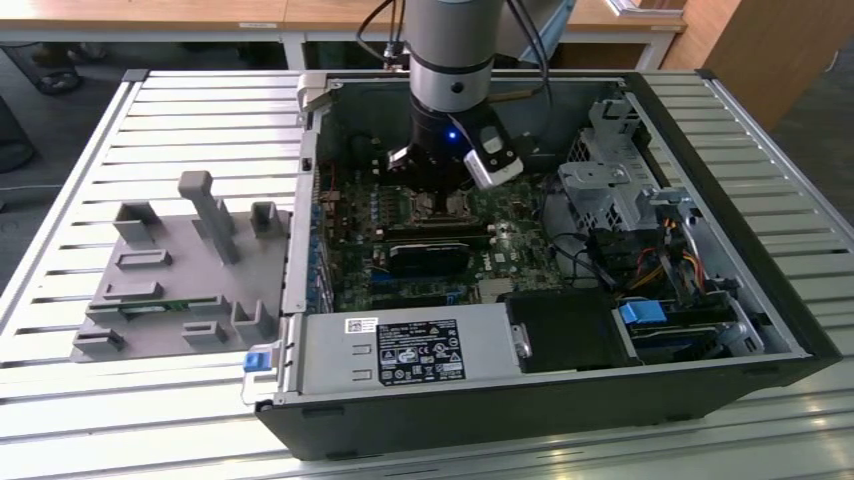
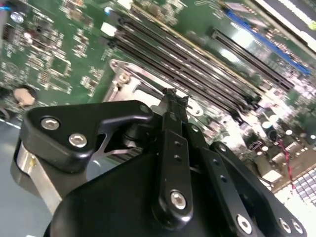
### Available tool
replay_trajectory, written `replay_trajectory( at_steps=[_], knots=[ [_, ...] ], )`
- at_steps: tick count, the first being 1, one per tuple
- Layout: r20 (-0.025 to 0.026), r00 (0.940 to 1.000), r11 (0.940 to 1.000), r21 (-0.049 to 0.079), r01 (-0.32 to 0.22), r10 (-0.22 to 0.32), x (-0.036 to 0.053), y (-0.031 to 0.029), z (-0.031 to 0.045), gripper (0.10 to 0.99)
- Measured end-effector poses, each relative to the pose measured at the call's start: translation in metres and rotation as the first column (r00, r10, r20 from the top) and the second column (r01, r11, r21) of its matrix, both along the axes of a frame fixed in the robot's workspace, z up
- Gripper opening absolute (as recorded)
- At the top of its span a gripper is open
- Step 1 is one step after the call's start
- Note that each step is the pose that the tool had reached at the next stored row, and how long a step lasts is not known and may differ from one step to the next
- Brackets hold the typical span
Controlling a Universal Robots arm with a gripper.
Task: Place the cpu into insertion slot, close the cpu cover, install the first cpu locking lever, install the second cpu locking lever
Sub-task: 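Install the second cpu locking lever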
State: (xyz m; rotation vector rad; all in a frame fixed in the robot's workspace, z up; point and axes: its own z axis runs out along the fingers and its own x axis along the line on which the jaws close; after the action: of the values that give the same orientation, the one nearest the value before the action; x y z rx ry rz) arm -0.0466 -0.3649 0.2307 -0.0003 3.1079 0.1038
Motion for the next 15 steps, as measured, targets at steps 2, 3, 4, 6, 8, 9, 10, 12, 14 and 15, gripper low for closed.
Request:
replay_trajectory(
  at_steps=[2,3,4,6,8,9,10,12,14,15],
  knots=[
    [0.0,1.0,1.0,0.002,0.0,0.0,-0.0041,-0.0006,-0.0001,0.106],
    [0.0,1.0,1.0,0.004,0.0,0.0,-0.005,-0.0007,-0.0002,0.106],
    [0.0,1.0,1.0,0.005,0.0,0.0,-0.0051,-0.0008,-0.0004,0.106],
    [-0.0009,1.0,0.9998,0.019,0.0,0.0,-0.0051,-0.0029,-0.0005,0.106],
    [-0.0015,1.0,0.9994,0.035,0.0,0.0,-0.0052,-0.0067,-0.0006,0.106],
    [-0.0015,1.0,0.9992,0.039,0.0,0.0,-0.0052,-0.0088,-0.0006,0.106],
    [-0.0014,1.0,0.9991,0.042,0.0,0.0,-0.0052,-0.0106,-0.0006,0.106],
    [-0.0015,1.0,0.999,0.044,0.0,0.0,-0.0056,-0.0136,-0.0006,0.106],
    [-0.0015,1.0,0.9989,0.047,0.0,0.0,-0.0073,-0.0152,-0.0008,0.106],
    [-0.0015,1.0,0.9988,0.048,0.0,0.0,-0.0084,-0.0157,-0.0009,0.106]
  ],
)
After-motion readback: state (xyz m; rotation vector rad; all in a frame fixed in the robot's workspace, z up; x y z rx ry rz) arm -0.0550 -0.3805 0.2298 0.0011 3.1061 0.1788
